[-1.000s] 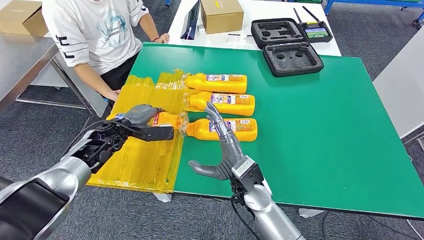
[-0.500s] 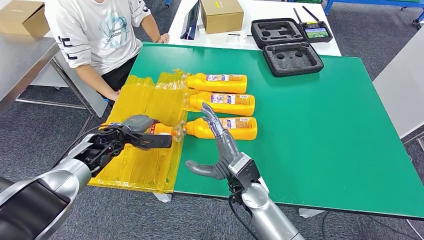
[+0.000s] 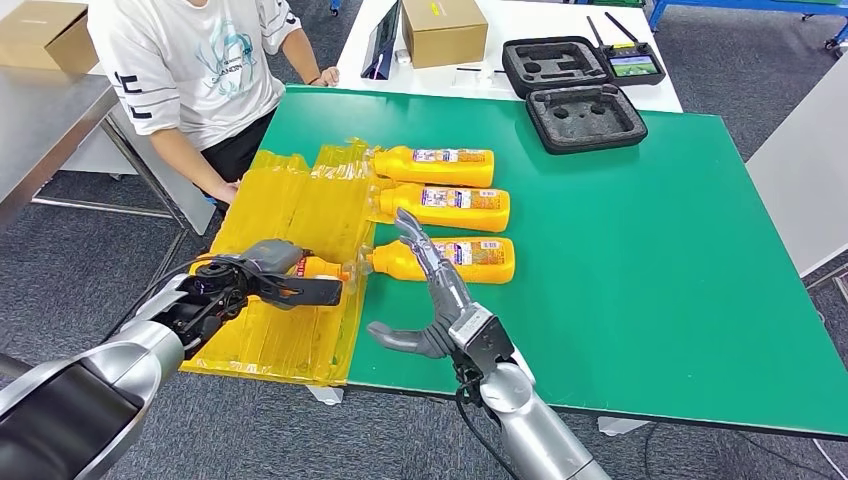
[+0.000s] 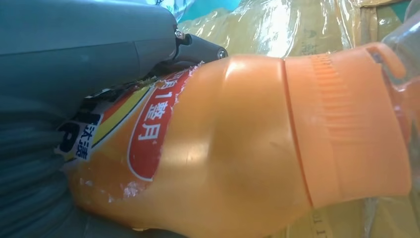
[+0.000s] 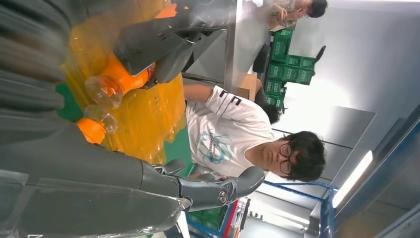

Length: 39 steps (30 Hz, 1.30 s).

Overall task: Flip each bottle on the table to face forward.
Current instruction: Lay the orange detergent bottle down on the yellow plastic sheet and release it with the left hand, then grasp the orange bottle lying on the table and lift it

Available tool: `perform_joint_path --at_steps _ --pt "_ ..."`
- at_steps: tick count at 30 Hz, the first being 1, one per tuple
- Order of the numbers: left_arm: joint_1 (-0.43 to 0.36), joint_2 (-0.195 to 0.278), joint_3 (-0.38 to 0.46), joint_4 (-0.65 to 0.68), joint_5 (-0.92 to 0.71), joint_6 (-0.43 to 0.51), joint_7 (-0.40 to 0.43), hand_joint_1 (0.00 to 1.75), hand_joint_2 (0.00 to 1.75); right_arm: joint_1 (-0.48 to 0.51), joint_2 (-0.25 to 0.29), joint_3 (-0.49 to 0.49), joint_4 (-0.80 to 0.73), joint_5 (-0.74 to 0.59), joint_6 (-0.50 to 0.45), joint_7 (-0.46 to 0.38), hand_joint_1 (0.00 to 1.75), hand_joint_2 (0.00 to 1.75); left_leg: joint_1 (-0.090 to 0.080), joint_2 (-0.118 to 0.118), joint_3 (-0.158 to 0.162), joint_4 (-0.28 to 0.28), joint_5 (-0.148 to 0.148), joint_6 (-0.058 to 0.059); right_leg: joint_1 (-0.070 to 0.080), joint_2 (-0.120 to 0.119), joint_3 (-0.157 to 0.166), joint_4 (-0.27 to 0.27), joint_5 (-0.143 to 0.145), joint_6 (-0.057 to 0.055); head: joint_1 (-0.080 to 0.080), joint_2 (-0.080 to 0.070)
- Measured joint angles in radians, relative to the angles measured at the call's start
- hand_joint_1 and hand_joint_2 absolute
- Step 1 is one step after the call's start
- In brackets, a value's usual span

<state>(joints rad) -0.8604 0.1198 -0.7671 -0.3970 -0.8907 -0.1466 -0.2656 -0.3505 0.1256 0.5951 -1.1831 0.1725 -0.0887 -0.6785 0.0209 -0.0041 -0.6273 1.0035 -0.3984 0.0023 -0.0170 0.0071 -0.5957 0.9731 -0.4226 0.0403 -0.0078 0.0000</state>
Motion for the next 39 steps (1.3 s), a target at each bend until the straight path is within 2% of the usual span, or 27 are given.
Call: perform_joint_path --at_steps 2,3,8,12,13,17,27,33,39 --pt "0.0 -0.001 0.0 0.003 0.0 -0.004 -0.01 0.86 1.75 -0.001 0.0 0.0 0.006 0.003 0.0 -0.001 0.0 1.75 0.0 0.0 0.0 0.0 0.0 0.0 0.0 0.0 0.0 0.0 0.0 0.0 0.0 0.0" --pt "0.0 -0.001 0.0 0.004 0.0 -0.007 -0.018 0.79 1.75 -0.002 0.001 0.0 0.009 0.004 0.0 -0.001 0.0 1.75 0.0 0.0 0.0 0.0 0.0 0.0 0.0 0.0 0.0 0.0 0.0 0.0 0.0 0.0" --pt "0.0 -0.001 -0.002 0.009 -0.001 -0.016 -0.035 0.79 1.75 -0.008 0.003 0.0 0.023 0.007 -0.001 -0.001 0.0 1.75 0.0 0.0 0.0 0.0 0.0 0.0 0.0 0.0 0.001 0.0 0.0 0.0 0.0 0.0" --pt "0.0 -0.001 -0.003 0.009 -0.001 -0.018 -0.036 0.03 1.75 -0.011 0.005 0.0 0.032 0.007 -0.002 -0.002 0.0 1.75 0.0 0.0 0.001 0.0 0.0 0.0 0.0 0.0 0.001 0.0 0.0 0.0 0.0 0.0" --pt "0.0 -0.001 -0.004 0.01 -0.001 -0.022 -0.041 0.0 1.75 -0.012 0.006 0.0 0.033 0.009 -0.004 -0.002 0.0 1.75 0.0 0.0 0.001 0.0 0.0 0.0 0.0 0.0 0.001 0.0 0.0 0.0 0.0 0.0" --pt "-0.003 0.0 -0.006 0.011 0.003 -0.069 -0.108 0.0 0.0 -0.013 0.006 0.0 0.04 0.014 -0.012 -0.003 0.0 1.75 0.0 0.0 0.001 0.0 0.0 0.0 0.0 0.0 0.002 0.0 0.0 0.0 0.0 0.0" --pt "-0.061 0.023 -0.02 0.033 0.071 -0.309 -0.246 0.0 0.0 -0.033 0.01 0.002 0.062 0.022 -0.028 0.0 0.0 1.75 0.0 -0.001 0.003 0.0 0.0 0.0 0.0 0.0 0.003 0.0 0.0 0.0 0.0 0.0" --pt "-0.071 0.046 -0.019 0.034 0.114 -0.373 -0.302 0.0 0.0 -0.033 0.014 0.003 0.064 0.021 -0.038 0.012 0.0 1.75 0.0 0.0 0.003 0.0 0.0 0.0 0.0 0.0 0.003 0.0 0.0 0.0 0.0 0.0" --pt "-0.072 0.059 -0.016 0.035 0.155 -0.394 -0.332 0.0 0.0 -0.031 0.016 0.005 0.064 0.023 -0.041 0.019 0.0 1.75 0.0 0.0 0.003 0.0 0.0 0.0 0.0 0.0 0.002 0.0 0.0 0.0 0.0 0.0"
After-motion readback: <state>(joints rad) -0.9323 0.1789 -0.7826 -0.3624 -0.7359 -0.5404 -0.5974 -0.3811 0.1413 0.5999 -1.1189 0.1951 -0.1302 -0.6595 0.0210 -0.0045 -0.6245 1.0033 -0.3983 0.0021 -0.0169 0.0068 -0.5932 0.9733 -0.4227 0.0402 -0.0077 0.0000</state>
